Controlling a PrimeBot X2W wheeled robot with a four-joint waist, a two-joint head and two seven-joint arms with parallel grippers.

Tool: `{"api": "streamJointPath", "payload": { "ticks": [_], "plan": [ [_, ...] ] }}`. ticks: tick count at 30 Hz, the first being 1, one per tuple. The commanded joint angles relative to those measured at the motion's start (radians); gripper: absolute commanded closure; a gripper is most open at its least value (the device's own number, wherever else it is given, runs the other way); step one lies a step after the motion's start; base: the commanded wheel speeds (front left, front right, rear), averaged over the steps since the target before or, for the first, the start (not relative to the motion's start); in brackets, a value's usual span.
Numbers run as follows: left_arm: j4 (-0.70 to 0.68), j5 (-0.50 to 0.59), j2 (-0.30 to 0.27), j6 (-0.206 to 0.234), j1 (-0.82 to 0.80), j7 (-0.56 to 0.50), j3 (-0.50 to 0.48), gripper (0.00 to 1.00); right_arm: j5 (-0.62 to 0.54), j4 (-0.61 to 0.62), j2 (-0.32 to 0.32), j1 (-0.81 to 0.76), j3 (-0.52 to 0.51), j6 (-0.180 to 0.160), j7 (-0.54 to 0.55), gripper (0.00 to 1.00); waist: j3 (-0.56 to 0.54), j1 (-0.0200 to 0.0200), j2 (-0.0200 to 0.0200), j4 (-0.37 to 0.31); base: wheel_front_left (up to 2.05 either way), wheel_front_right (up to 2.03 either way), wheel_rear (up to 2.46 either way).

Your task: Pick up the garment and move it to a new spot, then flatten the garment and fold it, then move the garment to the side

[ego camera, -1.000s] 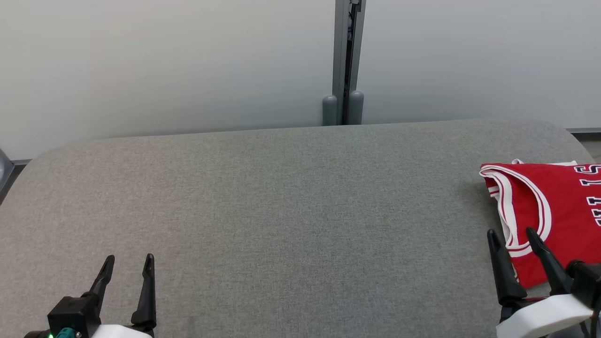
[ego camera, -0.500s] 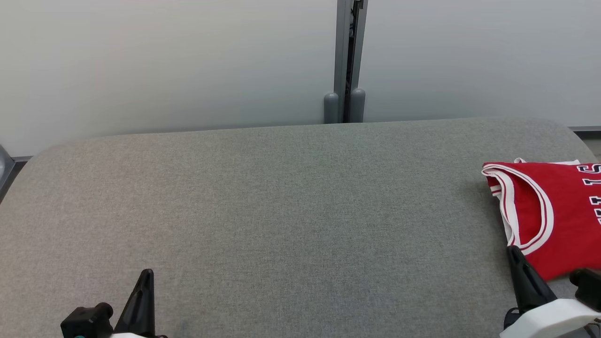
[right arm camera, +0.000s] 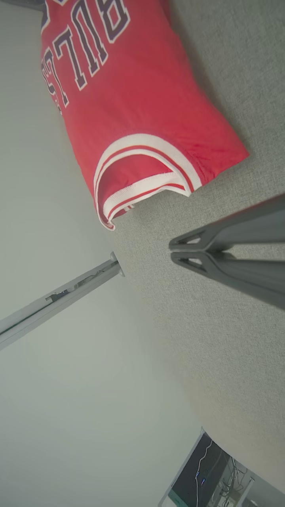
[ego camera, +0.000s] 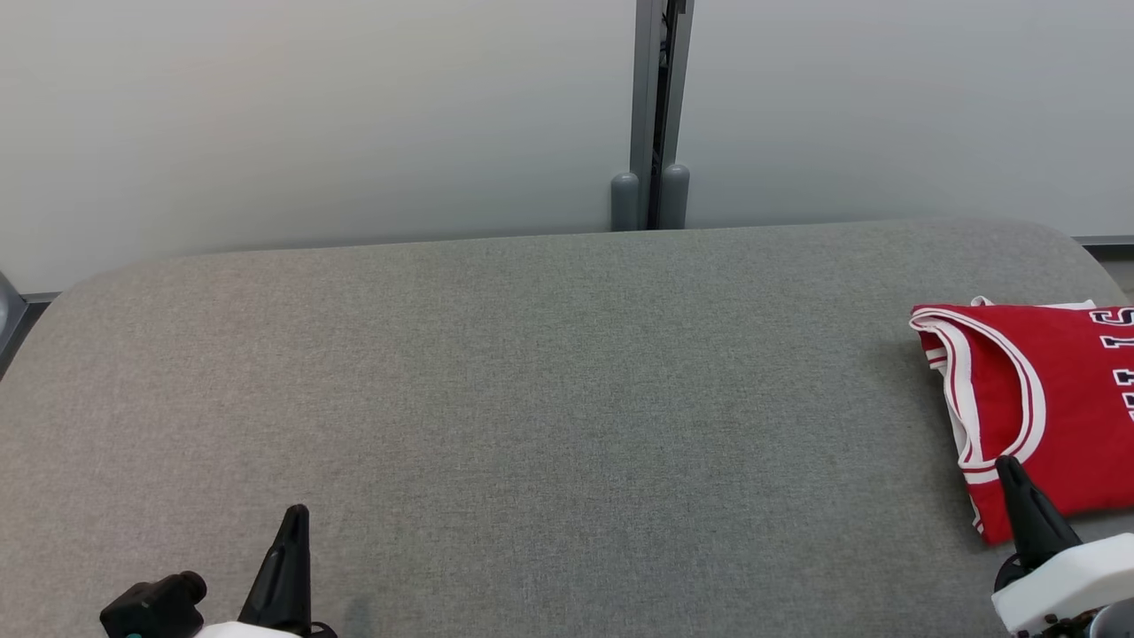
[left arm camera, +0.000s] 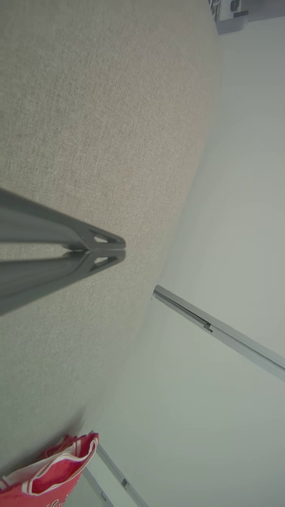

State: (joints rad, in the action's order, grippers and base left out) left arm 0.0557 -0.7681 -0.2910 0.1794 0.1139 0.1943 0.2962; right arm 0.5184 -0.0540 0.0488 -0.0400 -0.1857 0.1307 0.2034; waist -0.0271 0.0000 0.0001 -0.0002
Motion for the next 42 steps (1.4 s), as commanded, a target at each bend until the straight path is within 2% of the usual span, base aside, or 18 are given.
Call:
{"api": "streamJointPath", "payload": {
  "ticks": [1, 21, 42],
  "plan": [
    [-0.01, -0.036, 0.002, -0.013, -0.036, 0.005, -0.012, 1.0, 0.044, -0.002, 0.016, 0.037, -0.02, 0.0, 0.016, 1.0, 0.0, 0.0, -0.0001, 0.0, 0.0, 0.0, 0.0],
    [-0.001, -0.273, 0.07, -0.095, -0.058, 0.024, -0.027, 1.0, 0.327, -0.103, 0.035, 0.111, -0.136, 0.0, 0.14, 1.0, 0.006, 0.0, -0.0001, 0.0, 0.0, 0.0, 0.0],
    [0.005, -0.455, 0.125, -0.157, -0.074, 0.038, -0.038, 1.0, 0.546, -0.18, 0.051, 0.169, -0.226, 0.001, 0.236, 1.0, 0.012, 0.0, -0.0001, 0.0, 0.0, 0.0, 0.0]
  ]
}}
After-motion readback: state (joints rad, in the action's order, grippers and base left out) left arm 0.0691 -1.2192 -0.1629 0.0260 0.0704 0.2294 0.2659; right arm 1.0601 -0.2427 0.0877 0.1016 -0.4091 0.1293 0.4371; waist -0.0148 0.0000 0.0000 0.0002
